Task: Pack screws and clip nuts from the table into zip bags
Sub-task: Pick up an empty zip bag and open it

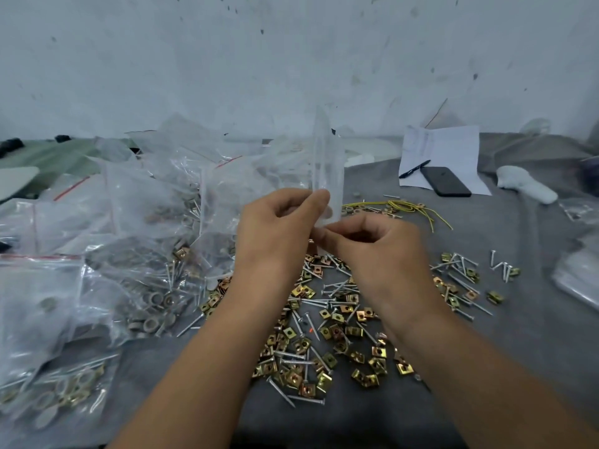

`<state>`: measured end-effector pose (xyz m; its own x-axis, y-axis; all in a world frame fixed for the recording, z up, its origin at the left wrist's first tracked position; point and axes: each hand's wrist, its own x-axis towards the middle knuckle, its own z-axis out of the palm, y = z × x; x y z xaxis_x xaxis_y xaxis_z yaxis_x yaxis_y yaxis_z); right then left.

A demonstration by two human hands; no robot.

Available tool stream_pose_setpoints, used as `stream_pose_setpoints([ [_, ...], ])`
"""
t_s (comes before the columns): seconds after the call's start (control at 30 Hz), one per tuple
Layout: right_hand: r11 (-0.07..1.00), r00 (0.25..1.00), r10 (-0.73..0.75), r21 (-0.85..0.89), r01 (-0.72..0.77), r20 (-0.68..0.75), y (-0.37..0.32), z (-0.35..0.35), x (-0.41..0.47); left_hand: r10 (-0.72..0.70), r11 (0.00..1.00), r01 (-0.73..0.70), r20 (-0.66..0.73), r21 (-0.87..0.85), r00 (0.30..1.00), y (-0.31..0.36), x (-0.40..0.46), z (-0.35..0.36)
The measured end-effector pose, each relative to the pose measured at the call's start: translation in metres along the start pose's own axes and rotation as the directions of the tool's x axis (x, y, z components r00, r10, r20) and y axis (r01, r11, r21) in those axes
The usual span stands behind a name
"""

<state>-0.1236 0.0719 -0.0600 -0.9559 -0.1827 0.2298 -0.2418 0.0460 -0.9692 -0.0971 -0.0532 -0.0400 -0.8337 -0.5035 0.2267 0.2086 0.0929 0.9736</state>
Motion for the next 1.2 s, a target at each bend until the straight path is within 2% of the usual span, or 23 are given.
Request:
stream_pose_setpoints([
  [0.17,0.994,0.997,0.071,0.075,-0.074,0.043,0.0,0.001,-0.001,-0.116,0.982,0.125,0.073,-0.143,0.991,0.002,-0.003,0.003],
  [0.23,0.995,0.994,0.082,0.046,-0.085,0.072,0.0,-0.002,0.001,-0.109,0.985,0.118,0.08,-0.123,0.991,0.002,-0.001,0.002],
  [0.33,0.987,0.992,0.103,0.119,-0.112,0.076,-0.003,-0.01,0.007,0.033,0.992,-0.041,0.068,0.121,0.997,-0.002,0.003,-0.002],
  [0.43,0.926,0.987,0.133,0.344,-0.158,0.095,-0.01,-0.016,0.012,0.203,0.898,-0.225,0.098,0.377,0.974,-0.005,0.002,-0.002],
  [0.47,0.93,0.991,0.117,0.342,-0.132,0.064,-0.011,-0.016,0.013,0.266,0.847,-0.291,0.119,0.445,0.957,-0.006,-0.001,-0.001],
  [0.57,0.996,0.993,0.015,0.092,-0.004,-0.114,-0.011,-0.018,0.013,0.392,0.773,-0.405,0.134,0.488,0.91,-0.006,-0.011,0.004],
  [0.67,0.997,0.984,0.025,0.072,-0.012,-0.178,-0.01,-0.02,0.011,0.434,0.751,-0.415,0.089,0.513,0.896,-0.004,-0.011,0.009],
  [0.8,0.994,0.976,0.111,0.011,-0.111,-0.186,-0.011,-0.03,0.01,0.453,0.762,-0.315,-0.118,0.566,0.884,0.0,-0.004,0.005],
  [0.83,0.989,0.973,0.113,-0.07,-0.129,-0.199,-0.012,-0.034,0.01,0.472,0.757,-0.301,-0.167,0.58,0.865,0.002,-0.002,0.002],
  [0.9,0.926,0.975,0.085,-0.344,-0.153,-0.204,-0.012,-0.046,0.012,0.532,0.741,-0.321,-0.224,0.59,0.817,0.006,-0.001,-0.004],
  [0.97,0.819,0.984,0.062,-0.555,-0.146,-0.167,-0.015,-0.054,0.012,0.582,0.693,-0.377,-0.167,0.615,0.796,0.01,-0.001,-0.008],
  [1.03,0.771,0.989,-0.048,-0.634,-0.052,-0.139,-0.018,-0.058,0.013,0.618,0.566,-0.482,0.042,0.668,0.785,0.011,-0.005,-0.007],
  [1.1,0.765,0.962,-0.222,-0.64,0.071,-0.159,-0.022,-0.058,0.014,0.667,0.408,-0.612,0.236,0.678,0.707,0.01,-0.011,0.0],
  [1.13,0.756,0.95,-0.264,-0.647,0.098,-0.164,-0.025,-0.058,0.013,0.683,0.364,-0.649,0.282,0.668,0.674,0.01,-0.014,0.004],
  [1.2,0.704,0.955,-0.26,-0.705,0.086,-0.144,-0.024,-0.058,0.013,0.695,0.364,-0.653,0.273,0.664,0.665,0.01,-0.017,0.01],
])
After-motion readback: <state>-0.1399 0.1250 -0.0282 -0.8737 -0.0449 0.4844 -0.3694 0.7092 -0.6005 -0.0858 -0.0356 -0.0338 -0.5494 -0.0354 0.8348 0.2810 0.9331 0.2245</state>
